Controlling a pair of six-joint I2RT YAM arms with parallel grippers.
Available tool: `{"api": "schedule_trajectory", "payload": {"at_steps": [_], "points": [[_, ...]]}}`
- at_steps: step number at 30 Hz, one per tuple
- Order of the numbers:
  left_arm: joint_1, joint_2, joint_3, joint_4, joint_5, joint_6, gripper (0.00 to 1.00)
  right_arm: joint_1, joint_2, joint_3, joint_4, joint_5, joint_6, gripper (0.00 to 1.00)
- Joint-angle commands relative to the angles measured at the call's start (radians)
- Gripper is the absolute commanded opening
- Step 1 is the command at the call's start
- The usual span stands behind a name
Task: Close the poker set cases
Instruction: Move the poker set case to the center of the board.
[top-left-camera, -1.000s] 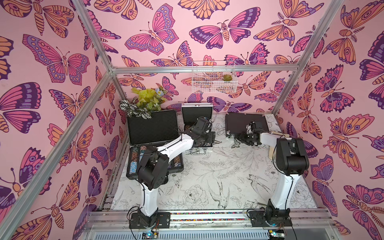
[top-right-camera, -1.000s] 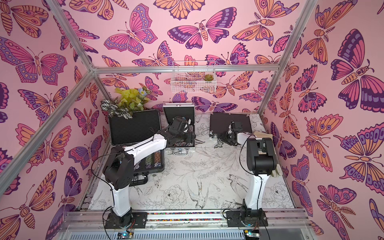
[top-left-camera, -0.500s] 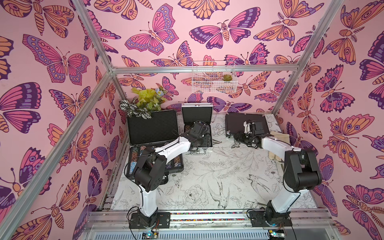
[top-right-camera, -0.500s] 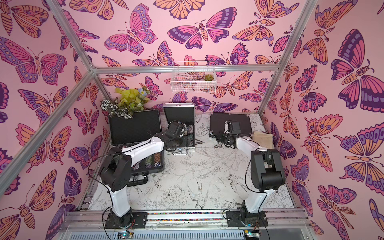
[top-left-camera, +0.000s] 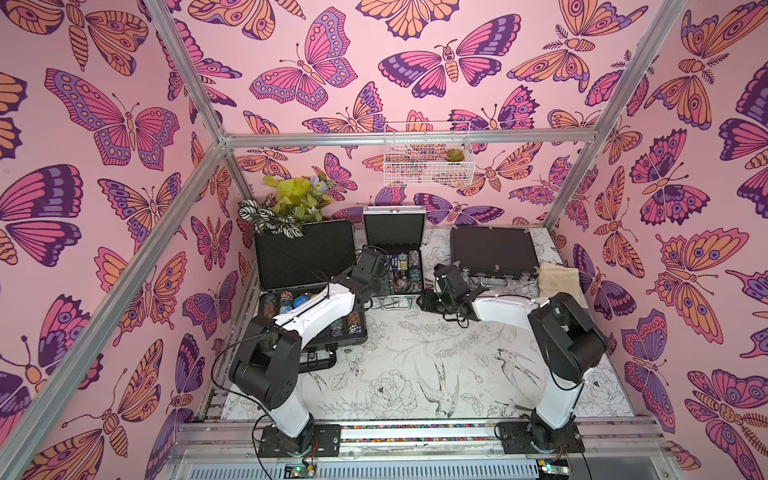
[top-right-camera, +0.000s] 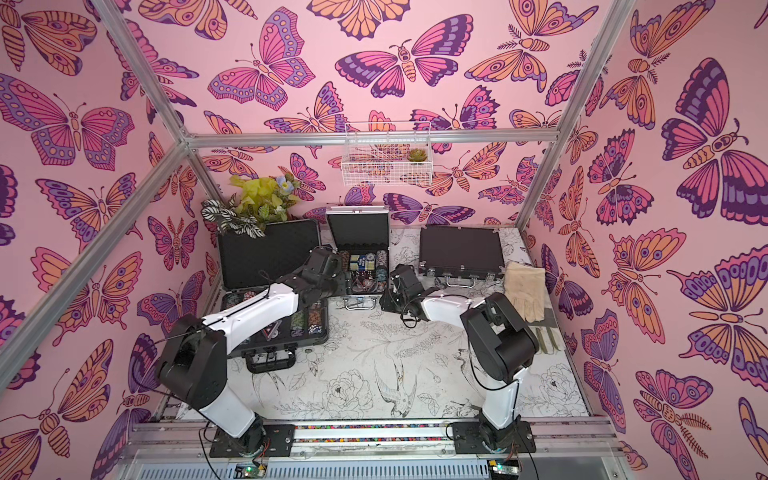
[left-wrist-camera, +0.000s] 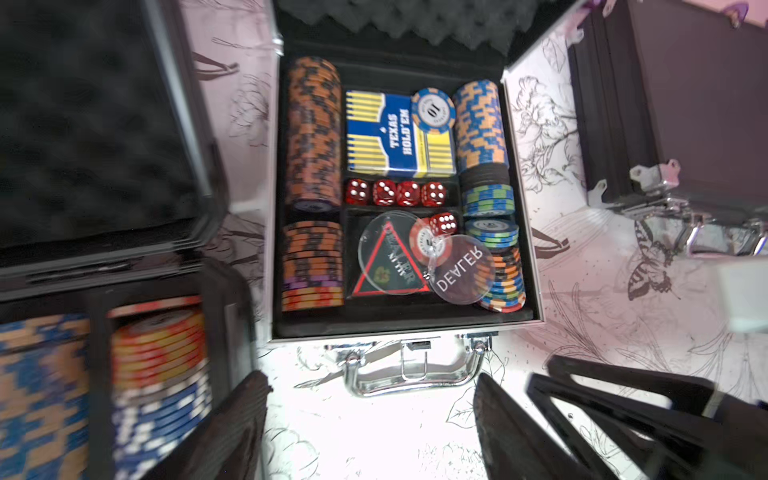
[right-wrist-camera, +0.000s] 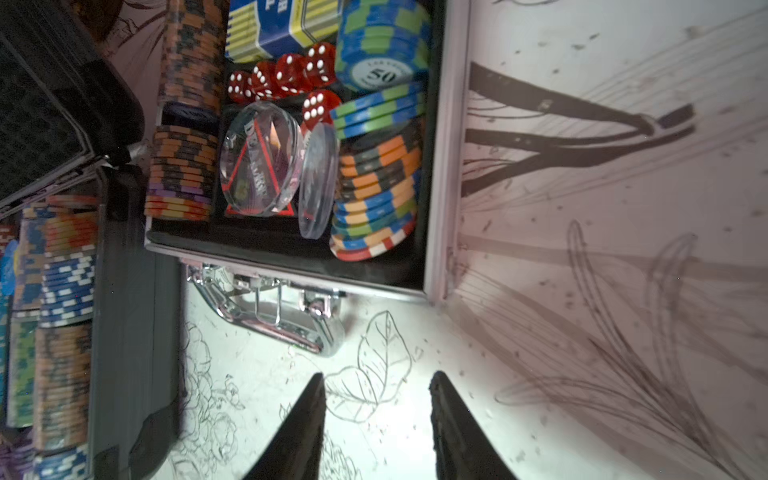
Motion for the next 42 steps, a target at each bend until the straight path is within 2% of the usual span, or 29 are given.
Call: {"api": "schedule_trajectory", "payload": {"at_steps": [1,12,24,31,42], "points": [[0.012,-0.042,-0.037,-0.023,-0.031,-0.02,0.79,0.033,0.065,0.072,0.002,0.076,0.031,0.42],[0.019,-0.094,-0.059,-0.021,-0.038,-0.009,0.8,0.076,0.17,0.16,-0.05,0.163,0.037,0.38],[0.024,-0.095,-0.062,-0.016,-0.04,0.002,0.8,0.113,0.072,0.049,0.045,0.182,0.079,0.4],[0.024,-0.096,-0.06,-0.011,-0.028,-0.009,0.8,0.117,0.136,0.119,0.005,0.204,0.07,0.4],[0.024,-0.102,-0.064,-0.01,-0.033,-0.009,0.8,0.118,0.199,0.168,-0.033,0.243,0.064,0.31]]}}
